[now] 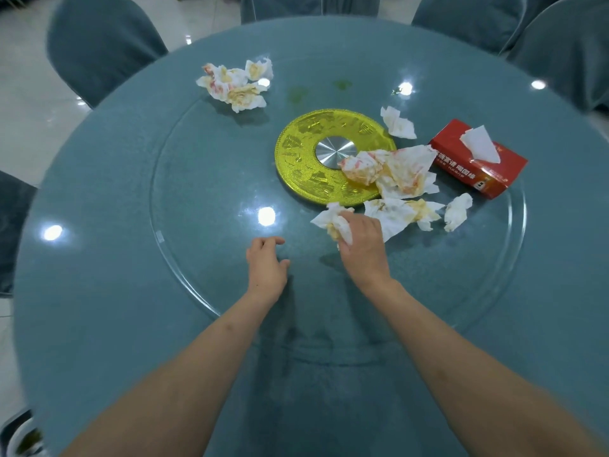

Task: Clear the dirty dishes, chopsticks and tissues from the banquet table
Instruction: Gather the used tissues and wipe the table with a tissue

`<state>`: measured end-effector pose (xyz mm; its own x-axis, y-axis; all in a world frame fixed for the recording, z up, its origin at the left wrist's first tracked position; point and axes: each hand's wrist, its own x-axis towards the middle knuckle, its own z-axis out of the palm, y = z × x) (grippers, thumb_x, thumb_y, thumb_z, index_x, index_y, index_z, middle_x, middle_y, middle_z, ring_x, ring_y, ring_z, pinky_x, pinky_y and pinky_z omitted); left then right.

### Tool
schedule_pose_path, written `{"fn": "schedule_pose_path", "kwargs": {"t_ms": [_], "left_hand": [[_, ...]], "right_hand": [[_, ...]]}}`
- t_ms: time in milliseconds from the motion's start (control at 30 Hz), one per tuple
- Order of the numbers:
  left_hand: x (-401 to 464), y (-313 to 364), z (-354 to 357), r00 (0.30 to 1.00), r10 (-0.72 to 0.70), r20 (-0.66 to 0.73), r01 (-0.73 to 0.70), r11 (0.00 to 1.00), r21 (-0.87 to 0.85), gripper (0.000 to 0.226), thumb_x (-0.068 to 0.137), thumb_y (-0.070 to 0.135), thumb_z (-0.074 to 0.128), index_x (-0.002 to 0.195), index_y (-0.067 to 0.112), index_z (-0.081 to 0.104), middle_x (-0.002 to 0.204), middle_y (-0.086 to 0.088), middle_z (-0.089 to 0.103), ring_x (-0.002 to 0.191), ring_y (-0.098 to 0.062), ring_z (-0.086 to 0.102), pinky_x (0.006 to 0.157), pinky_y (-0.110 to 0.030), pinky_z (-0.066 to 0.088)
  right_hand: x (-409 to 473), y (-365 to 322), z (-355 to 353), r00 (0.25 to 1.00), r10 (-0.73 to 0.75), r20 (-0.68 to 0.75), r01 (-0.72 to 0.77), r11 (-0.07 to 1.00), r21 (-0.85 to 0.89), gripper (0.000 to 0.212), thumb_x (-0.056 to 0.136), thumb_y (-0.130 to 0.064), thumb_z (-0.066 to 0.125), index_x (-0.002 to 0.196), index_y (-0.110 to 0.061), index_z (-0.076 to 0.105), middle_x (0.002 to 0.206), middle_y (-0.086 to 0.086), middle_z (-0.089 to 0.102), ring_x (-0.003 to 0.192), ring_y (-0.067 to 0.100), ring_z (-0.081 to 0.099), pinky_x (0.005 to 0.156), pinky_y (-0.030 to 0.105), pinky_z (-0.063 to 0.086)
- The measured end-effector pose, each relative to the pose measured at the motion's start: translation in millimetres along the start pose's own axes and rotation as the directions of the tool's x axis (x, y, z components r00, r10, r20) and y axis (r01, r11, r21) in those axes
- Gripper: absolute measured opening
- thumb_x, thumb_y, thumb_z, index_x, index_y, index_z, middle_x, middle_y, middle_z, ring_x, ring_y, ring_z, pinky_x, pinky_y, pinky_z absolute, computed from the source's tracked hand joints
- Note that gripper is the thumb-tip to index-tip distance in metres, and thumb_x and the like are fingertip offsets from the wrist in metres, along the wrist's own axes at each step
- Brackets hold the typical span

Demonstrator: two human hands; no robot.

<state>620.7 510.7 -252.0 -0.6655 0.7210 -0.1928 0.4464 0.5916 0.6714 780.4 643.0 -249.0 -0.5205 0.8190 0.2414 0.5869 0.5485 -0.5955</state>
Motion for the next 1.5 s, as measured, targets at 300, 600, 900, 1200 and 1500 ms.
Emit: {"fn": "schedule_pose_path", "kwargs": {"t_ms": [300,600,900,1200,1500], "left_hand": [[-19,61,34,0.989,0.140,-0.037,-0.138,0.989,0.051,0.040,0.091,-0.001,0.050,0.125,0.015,0.065,0.129,-0.005,0.055,0.122,-0.024,0.041,0.104,-0.027,0.036],[-37,85,58,0.980,0.181,0.083,-0.186,0.981,0.051,0.037,0.094,0.003,0.049,0.126,0.016,0.063,0.131,0.000,0.051,0.124,-0.019,0.037,0.106,-0.028,0.038],[-56,77,63,0.983,0.152,0.107,-0.159,0.985,0.063,0.037,0.095,0.002,0.050,0.127,0.015,0.063,0.131,0.000,0.052,0.127,-0.018,0.038,0.106,-0.028,0.039],[-62,89,75,0.982,0.168,0.087,-0.174,0.983,0.056,0.035,0.095,0.001,0.048,0.123,0.014,0.065,0.128,-0.001,0.053,0.128,-0.020,0.037,0.108,-0.029,0.038],[-61,81,81,0.983,0.161,0.090,-0.168,0.983,0.075,0.033,0.095,0.003,0.049,0.120,0.017,0.066,0.128,0.001,0.051,0.128,-0.019,0.035,0.107,-0.027,0.038]], "right_hand": [[28,65,-52,0.964,0.256,0.068,-0.199,0.871,-0.449,0.047,0.100,-0.038,0.054,0.146,-0.030,0.051,0.160,0.014,0.035,0.148,0.035,0.028,0.121,0.049,0.023],[21,69,-47,0.932,0.271,0.240,-0.138,0.879,-0.457,0.046,0.098,-0.030,0.058,0.143,-0.026,0.050,0.144,0.016,0.047,0.130,0.039,0.040,0.107,0.046,0.038],[-14,53,-67,0.974,0.141,0.177,-0.081,0.947,-0.309,0.049,0.084,-0.013,0.073,0.131,-0.022,0.062,0.120,0.014,0.058,0.109,0.037,0.051,0.090,0.046,0.047],[-6,80,-131,0.960,0.252,-0.118,-0.274,0.934,-0.229,0.081,0.083,-0.019,0.079,0.150,-0.023,0.034,0.135,0.013,0.057,0.120,0.036,0.053,0.102,0.053,0.047],[-5,130,-96,0.913,0.388,0.128,-0.318,0.871,-0.374,0.075,0.091,-0.044,0.069,0.156,-0.027,0.035,0.163,0.016,0.028,0.150,0.040,0.024,0.121,0.053,0.028]]}}
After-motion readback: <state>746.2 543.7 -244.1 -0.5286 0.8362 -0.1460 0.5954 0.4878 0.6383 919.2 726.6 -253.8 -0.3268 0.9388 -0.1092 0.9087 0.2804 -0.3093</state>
